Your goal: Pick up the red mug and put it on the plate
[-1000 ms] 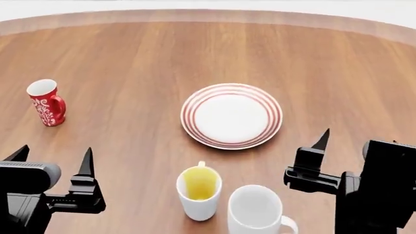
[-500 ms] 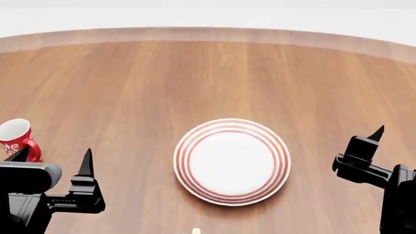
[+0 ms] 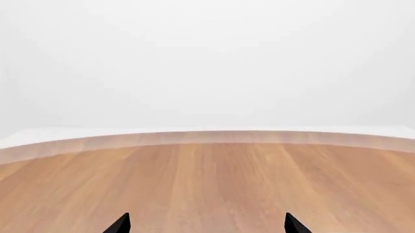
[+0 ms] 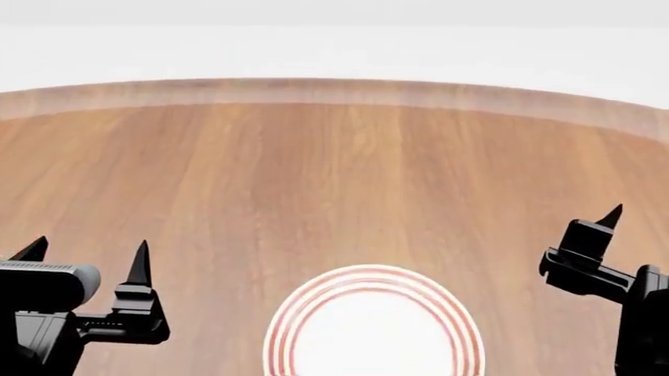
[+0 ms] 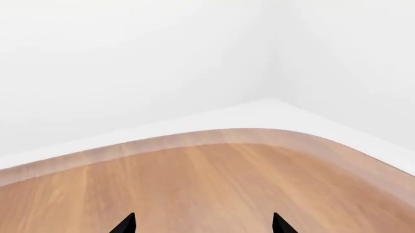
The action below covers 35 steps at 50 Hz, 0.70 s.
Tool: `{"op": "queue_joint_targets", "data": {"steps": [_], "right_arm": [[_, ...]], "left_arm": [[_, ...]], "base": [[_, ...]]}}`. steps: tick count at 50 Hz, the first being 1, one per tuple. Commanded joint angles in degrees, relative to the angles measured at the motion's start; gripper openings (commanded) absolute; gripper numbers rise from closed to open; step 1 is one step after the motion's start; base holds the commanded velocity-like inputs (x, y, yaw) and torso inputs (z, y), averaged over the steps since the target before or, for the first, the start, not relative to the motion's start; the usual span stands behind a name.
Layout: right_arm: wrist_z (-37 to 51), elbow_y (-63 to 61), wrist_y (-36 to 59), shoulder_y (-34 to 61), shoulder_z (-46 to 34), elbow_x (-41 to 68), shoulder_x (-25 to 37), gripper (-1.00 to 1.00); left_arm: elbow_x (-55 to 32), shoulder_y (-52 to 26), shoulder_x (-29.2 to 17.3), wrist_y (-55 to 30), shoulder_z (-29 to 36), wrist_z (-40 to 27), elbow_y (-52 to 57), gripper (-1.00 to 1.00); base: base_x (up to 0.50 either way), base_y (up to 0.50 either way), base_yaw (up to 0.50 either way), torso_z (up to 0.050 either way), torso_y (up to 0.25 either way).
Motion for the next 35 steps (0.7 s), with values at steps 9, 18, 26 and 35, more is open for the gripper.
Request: {"op": "queue_joint_targets", "data": {"steps": [9, 18, 26, 35], "right_arm": [[-0.6, 2.2, -0.6, 0.0, -1.1, -1.9, -0.8, 1.0], [-0.5, 1.8, 0.1, -0.1, -2.1, -1.9, -0.5, 1.0], [-0.8, 3.1, -0.5, -0.1, -2.4, -1.7, -0.5, 1.0], [-0.8, 3.8, -1.0, 0.0, -2.7, -1.7, -0.3, 1.0]], "left_arm": [[0.5, 0.2, 0.7, 1.5, -0.9, 1.1, -1.7, 1.0], [0.3, 0.3, 0.4, 1.9, -0.9, 0.8, -2.0, 1.0], [2.3, -2.6, 3.6, -0.9, -4.7, -7.5, -5.6, 1.0], [4.3, -5.5, 7.8, 0.6, -11.1, -18.4, -11.2, 1.0]], "base": [[0.17, 0.0, 0.0, 0.0, 0.0], [0.0, 0.0, 0.0, 0.0, 0.0], [0.0, 0.0, 0.0, 0.0, 0.0], [0.0, 0.0, 0.0, 0.0, 0.0]]}}
